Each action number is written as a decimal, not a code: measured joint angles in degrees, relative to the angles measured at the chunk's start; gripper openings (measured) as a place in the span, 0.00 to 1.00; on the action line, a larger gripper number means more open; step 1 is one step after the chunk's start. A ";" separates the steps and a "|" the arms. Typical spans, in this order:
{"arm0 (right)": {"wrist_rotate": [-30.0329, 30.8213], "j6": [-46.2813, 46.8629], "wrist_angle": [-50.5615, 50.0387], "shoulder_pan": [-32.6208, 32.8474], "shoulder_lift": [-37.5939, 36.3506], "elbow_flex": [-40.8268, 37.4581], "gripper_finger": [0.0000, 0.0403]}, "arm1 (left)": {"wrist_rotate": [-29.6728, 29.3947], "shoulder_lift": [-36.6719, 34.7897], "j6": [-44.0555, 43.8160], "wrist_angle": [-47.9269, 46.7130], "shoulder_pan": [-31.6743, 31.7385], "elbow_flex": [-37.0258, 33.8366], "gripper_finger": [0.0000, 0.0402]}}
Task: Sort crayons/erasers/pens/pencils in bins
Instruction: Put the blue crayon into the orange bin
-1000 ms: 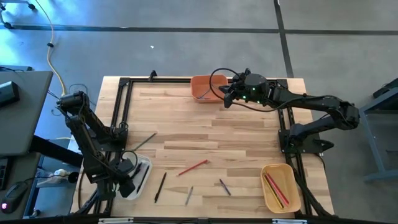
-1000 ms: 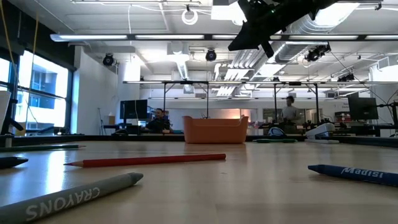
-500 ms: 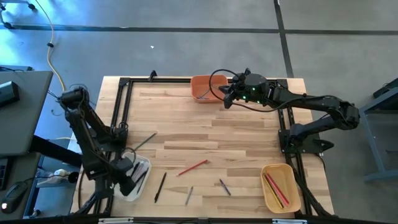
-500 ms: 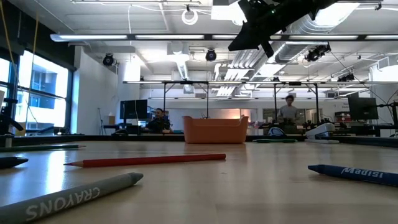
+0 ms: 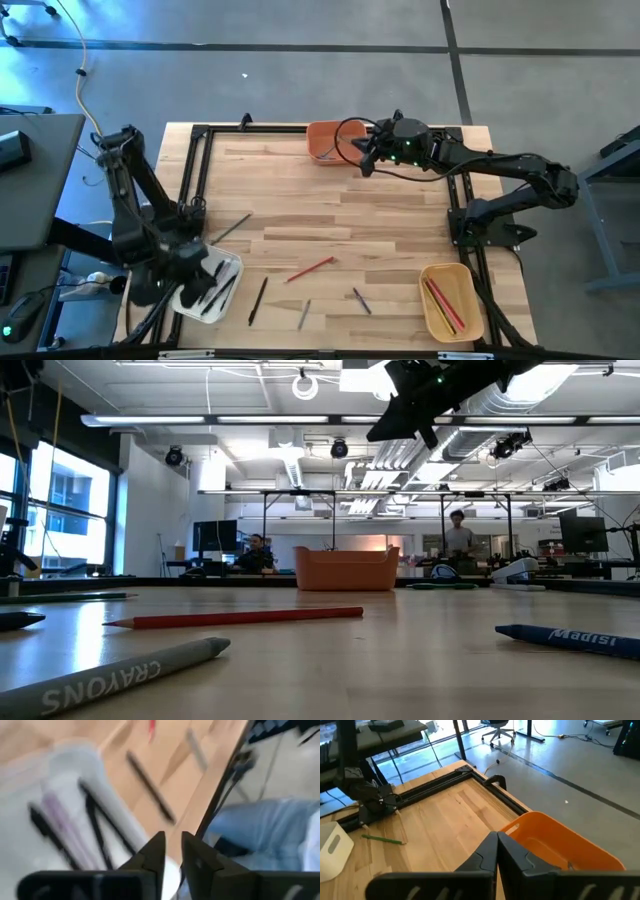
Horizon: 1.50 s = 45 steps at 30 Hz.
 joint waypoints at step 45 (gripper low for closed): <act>4.10 19.10 -22.59 22.46 -2.47 0.00 0.00 | 27.42 -3.25 72.61 32.73 68.22 -20.45 0.00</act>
